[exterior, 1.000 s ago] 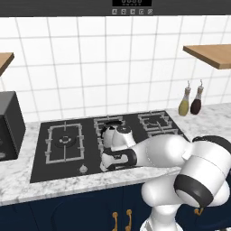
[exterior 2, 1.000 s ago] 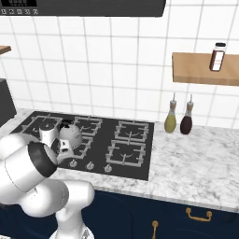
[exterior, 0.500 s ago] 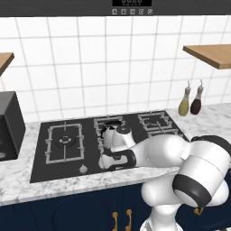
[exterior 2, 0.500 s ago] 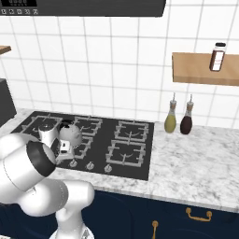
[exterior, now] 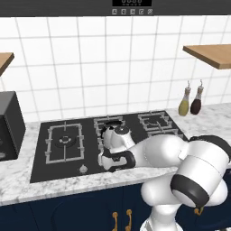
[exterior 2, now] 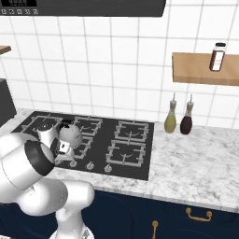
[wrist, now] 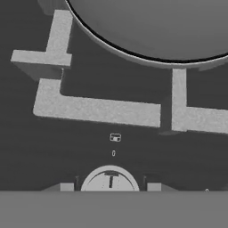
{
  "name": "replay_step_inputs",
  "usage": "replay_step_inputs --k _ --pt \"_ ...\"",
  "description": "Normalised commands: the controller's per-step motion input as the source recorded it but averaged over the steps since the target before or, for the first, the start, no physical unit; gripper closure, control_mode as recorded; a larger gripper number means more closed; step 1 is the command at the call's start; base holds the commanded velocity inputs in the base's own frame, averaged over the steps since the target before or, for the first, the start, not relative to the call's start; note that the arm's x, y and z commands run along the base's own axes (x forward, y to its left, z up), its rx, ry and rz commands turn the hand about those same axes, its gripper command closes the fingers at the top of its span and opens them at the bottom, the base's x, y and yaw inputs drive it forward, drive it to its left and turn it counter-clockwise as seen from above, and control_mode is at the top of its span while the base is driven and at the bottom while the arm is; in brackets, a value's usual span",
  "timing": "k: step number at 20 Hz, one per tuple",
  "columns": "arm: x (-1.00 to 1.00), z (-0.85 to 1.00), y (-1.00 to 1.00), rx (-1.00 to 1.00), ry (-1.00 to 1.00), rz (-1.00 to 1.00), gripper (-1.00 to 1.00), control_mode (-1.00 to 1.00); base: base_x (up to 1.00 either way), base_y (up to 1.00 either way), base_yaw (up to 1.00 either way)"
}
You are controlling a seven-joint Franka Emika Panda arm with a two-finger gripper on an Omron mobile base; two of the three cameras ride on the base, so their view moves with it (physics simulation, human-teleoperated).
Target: Turn off the front center burner of the stove.
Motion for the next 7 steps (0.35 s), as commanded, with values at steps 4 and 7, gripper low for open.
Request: replay_step_inputs --k 4,7 --pt "-0.01 0.0 -0.04 0.07 0.07 -0.34 1.0 -1.0 0.0 0.0 0.0" --pt "-0.07 0.0 -0.14 0.07 0.03 -0.27 1.0 -1.0 0.0 0.0 0.0"
